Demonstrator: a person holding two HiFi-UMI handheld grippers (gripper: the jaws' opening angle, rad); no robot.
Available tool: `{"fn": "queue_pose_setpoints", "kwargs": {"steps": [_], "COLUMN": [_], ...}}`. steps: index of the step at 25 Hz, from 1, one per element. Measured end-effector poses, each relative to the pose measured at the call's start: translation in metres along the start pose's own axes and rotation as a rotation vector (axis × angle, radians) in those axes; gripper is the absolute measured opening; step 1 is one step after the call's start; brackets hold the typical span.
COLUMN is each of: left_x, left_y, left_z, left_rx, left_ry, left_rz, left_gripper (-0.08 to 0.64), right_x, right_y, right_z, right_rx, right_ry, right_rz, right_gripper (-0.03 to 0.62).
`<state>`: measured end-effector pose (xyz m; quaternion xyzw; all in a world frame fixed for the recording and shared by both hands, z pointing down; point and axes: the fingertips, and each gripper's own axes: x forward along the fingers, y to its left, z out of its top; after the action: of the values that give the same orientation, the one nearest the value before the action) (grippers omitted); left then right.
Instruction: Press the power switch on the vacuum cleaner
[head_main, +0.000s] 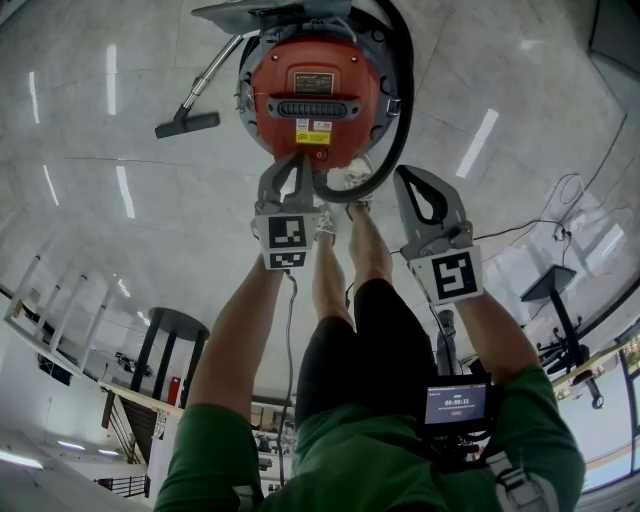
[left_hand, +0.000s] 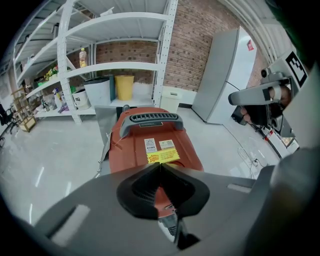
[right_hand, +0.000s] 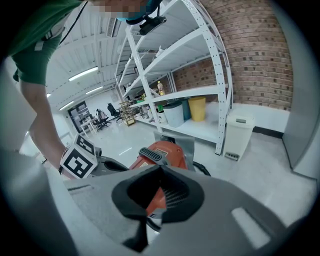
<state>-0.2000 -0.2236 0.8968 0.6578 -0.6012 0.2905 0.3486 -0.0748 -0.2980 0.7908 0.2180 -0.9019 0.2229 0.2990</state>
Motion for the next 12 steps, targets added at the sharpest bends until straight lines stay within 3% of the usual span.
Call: {"fn": "queue_pose_setpoints", "kwargs": {"steps": [12], "left_x": [0.0034], "left_y": [0.0026], "left_z": [-0.0058], "left_rx": [0.016], "left_ry": [0.034], "left_rz": [0.007], "left_gripper": [0.003], "right_x": [-0.0027], "right_y": [-0.0063], "right_z": [-0.0005], "right_rx": [0.007], "right_ry": [-0.009], "right_rz": [-0.005], "right_gripper": [0.002]}}
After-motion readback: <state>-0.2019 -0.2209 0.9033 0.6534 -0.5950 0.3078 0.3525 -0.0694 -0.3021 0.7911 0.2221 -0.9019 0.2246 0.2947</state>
